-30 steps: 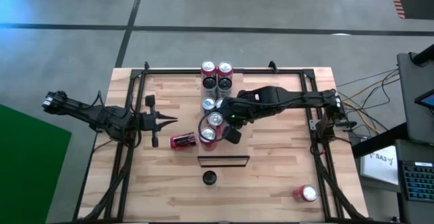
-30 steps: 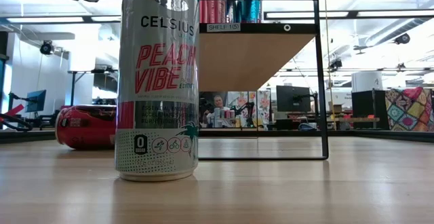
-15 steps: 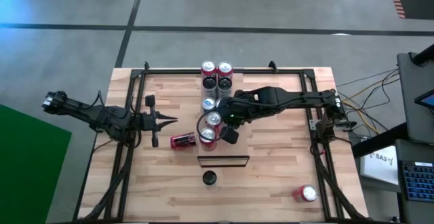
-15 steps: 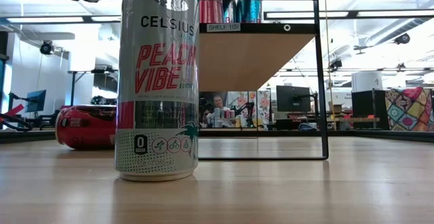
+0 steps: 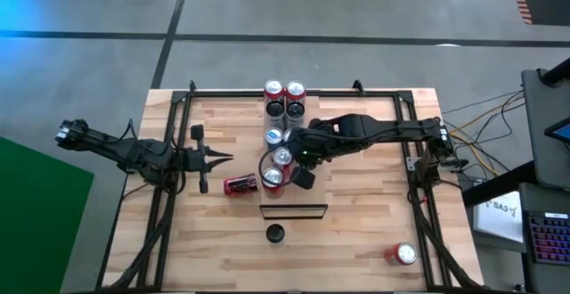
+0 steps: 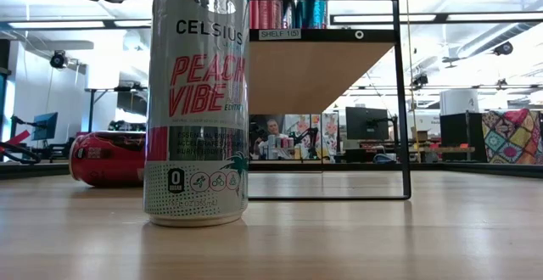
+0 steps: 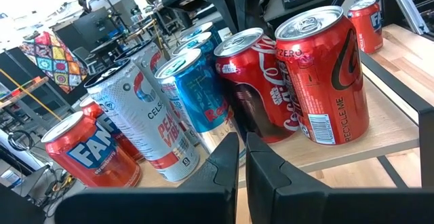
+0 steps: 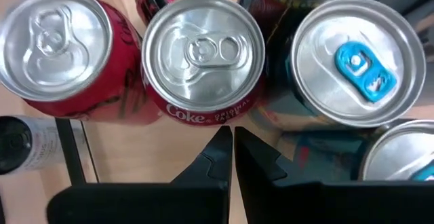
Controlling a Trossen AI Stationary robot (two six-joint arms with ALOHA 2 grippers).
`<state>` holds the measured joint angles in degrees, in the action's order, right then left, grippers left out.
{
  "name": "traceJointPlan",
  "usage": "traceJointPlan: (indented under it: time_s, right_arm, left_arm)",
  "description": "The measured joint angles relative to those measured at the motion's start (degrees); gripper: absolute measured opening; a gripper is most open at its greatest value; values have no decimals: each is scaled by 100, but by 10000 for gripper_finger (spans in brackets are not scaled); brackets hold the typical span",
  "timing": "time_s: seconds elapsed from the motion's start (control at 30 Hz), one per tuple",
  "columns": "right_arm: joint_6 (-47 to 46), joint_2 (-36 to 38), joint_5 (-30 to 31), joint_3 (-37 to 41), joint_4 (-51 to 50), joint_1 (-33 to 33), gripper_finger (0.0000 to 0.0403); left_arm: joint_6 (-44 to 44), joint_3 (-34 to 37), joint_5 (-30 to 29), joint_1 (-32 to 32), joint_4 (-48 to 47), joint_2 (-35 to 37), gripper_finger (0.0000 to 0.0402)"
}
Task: Place canned beverage on shelf
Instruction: Put the red white soda can on the shelf
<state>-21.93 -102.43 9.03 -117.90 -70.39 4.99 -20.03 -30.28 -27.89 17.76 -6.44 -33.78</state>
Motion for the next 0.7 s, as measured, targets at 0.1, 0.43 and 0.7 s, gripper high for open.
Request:
traceJointPlan:
  time_s: [0.1, 0.43, 0.7]
  right_arm:
    - [-3, 0, -1, 26, 0, 1, 9]
    - [7, 0, 1, 361, 76, 2, 9]
    - [161, 0, -1, 513, 315, 2, 9]
  left_arm:
    - [0, 0, 1, 0, 0, 0, 0]
    - [0, 0, 1, 0, -2, 0, 0]
    - [0, 0, 1, 0, -4, 0, 0]
